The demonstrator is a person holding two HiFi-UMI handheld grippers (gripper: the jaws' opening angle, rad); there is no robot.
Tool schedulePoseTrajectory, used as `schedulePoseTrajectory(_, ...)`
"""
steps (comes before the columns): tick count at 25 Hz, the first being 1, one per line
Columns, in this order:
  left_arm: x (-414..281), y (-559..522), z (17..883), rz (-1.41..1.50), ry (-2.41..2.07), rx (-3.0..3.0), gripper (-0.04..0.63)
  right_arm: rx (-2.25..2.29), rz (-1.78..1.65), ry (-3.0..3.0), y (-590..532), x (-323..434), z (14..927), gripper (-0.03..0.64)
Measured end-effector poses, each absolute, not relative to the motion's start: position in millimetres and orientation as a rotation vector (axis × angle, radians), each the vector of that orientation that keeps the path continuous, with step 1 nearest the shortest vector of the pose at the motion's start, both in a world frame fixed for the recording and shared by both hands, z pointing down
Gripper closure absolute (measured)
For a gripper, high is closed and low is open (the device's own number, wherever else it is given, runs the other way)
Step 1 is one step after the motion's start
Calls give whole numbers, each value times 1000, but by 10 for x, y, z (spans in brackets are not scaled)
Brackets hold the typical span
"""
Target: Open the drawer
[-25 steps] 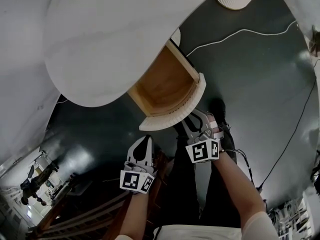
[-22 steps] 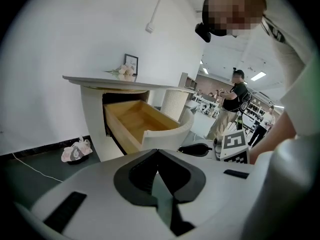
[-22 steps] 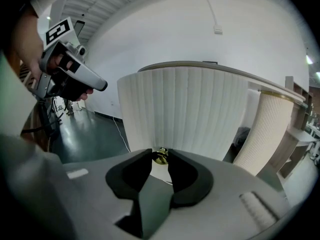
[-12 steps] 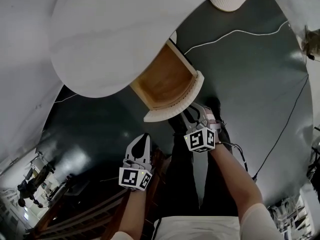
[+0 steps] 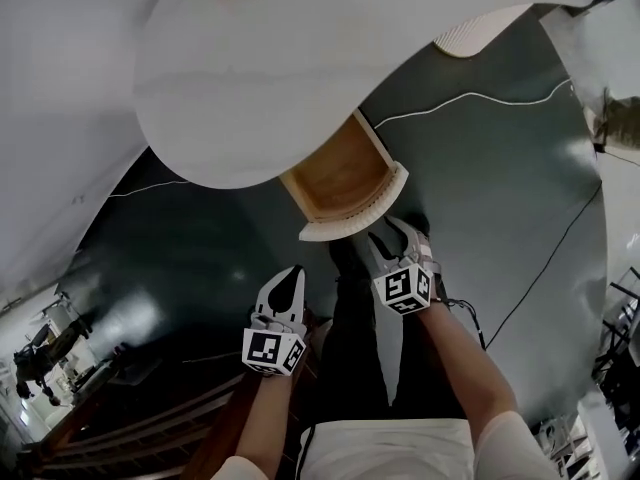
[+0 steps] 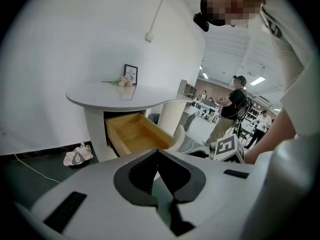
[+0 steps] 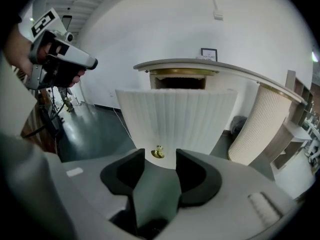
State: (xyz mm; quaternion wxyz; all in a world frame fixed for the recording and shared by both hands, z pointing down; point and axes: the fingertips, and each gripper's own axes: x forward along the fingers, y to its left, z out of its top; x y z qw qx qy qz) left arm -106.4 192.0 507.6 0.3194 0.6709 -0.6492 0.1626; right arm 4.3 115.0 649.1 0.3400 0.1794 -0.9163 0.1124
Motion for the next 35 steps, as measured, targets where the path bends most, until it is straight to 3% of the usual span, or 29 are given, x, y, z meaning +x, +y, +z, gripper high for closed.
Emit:
schedulePoseTrajectory(26, -1351, 1701, 3097, 332, -1840, 1729, 589, 511, 343, -2465, 412, 164, 3844, 414)
schedulePoseTrajectory(35, -1574, 1683, 2398, 259, -1922, 1743, 589, 462, 279, -2558, 290, -109, 2846, 414)
